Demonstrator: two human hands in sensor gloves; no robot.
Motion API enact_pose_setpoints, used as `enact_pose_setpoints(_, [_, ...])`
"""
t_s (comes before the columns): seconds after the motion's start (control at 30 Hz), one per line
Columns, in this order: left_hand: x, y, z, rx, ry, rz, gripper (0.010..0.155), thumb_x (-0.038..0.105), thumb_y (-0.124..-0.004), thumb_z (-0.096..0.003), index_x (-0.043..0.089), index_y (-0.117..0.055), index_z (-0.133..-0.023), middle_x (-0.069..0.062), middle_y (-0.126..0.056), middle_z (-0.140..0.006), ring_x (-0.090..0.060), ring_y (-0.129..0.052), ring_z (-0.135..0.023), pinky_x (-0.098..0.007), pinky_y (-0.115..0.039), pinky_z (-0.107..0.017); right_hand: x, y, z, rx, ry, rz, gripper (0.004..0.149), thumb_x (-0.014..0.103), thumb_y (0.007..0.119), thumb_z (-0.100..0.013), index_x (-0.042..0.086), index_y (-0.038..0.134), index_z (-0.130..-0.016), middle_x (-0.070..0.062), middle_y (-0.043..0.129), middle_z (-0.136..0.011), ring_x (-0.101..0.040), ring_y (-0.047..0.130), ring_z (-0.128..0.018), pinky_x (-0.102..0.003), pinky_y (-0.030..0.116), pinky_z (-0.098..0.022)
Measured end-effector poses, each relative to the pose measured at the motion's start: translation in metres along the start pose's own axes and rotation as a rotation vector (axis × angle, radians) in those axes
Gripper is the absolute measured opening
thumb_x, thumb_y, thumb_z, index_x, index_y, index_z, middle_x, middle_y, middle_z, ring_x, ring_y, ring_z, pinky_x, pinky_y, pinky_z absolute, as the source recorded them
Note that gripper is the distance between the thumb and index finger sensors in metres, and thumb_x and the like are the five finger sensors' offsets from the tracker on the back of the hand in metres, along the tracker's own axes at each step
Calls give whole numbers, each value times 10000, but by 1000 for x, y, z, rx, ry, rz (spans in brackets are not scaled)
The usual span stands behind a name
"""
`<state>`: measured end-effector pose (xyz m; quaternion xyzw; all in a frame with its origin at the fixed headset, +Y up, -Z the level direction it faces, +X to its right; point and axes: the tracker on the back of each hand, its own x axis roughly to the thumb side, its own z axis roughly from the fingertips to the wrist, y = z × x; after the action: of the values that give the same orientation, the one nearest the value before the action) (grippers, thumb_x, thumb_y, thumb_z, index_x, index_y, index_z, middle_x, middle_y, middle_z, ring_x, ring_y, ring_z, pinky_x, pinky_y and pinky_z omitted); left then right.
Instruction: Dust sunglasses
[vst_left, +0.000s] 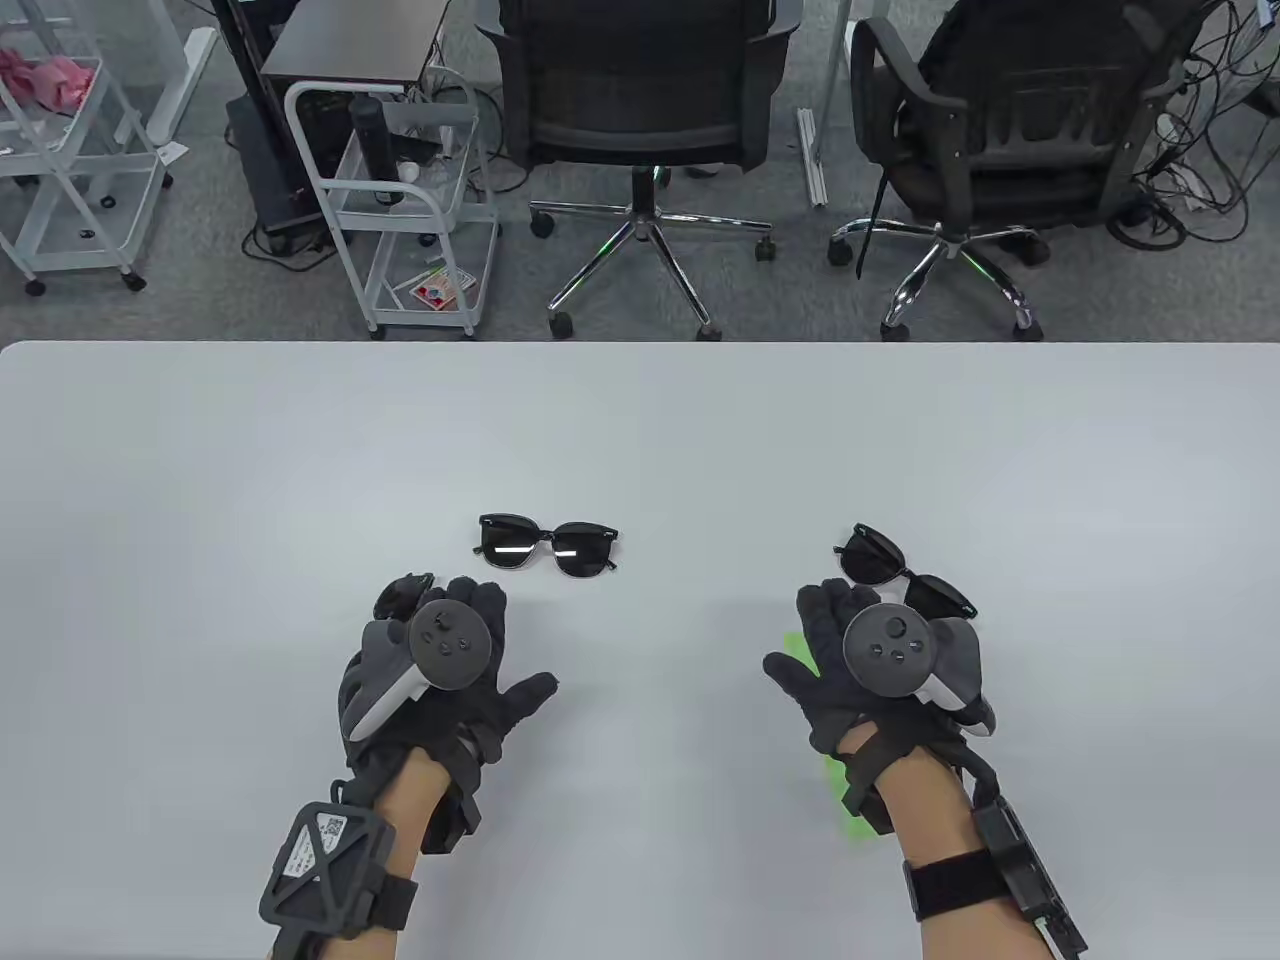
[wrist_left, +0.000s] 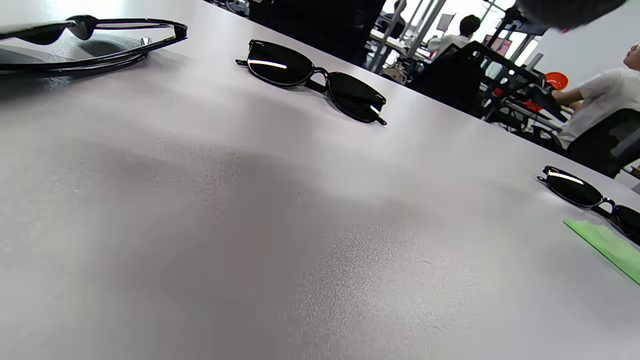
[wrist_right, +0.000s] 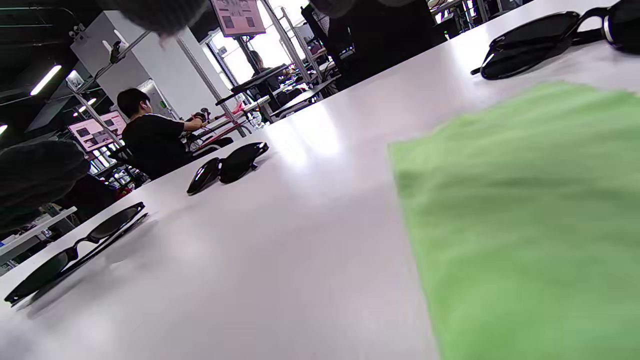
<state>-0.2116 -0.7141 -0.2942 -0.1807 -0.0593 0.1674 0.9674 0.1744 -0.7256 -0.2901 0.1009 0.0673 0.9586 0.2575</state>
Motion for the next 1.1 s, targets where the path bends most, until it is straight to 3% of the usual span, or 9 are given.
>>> enact_pose_setpoints(0.7, [-1, 0, -3, -4, 6, 0, 1030, 765, -598, -310, 249, -105, -1053, -39, -55, -1142, -370, -93, -1076, -626, -238, -748, 2, -4, 0, -4, -4, 0, 839, 591, 636, -478, 28, 405, -1057, -267, 339, -1103, -560, 317, -968, -731, 370, -607])
enact_pose_setpoints(0.87, [-1, 20, -28, 29, 110, 11, 962, 697, -650, -359, 286, -144, -1067, -26, -89, -1159, -363, -109, -1090, -625, -239, -759, 2, -5, -1, 7, -4, 10, 839, 588, 639, -479, 27, 406, -1057, -270, 338, -1101, -562, 317, -966, -732, 370, -605])
enact_pose_setpoints(1.1, [20, 34, -80, 92, 183, -243, 834, 552, -780, -372, 406, -339, -1065, 46, -274, -1183, -322, -251, -1126, -603, -313, -783, 5, -7, -1, 12, -29, -3, 836, 586, 642, -481, 26, 410, -1057, -271, 341, -1102, -563, 319, -966, -733, 370, -604])
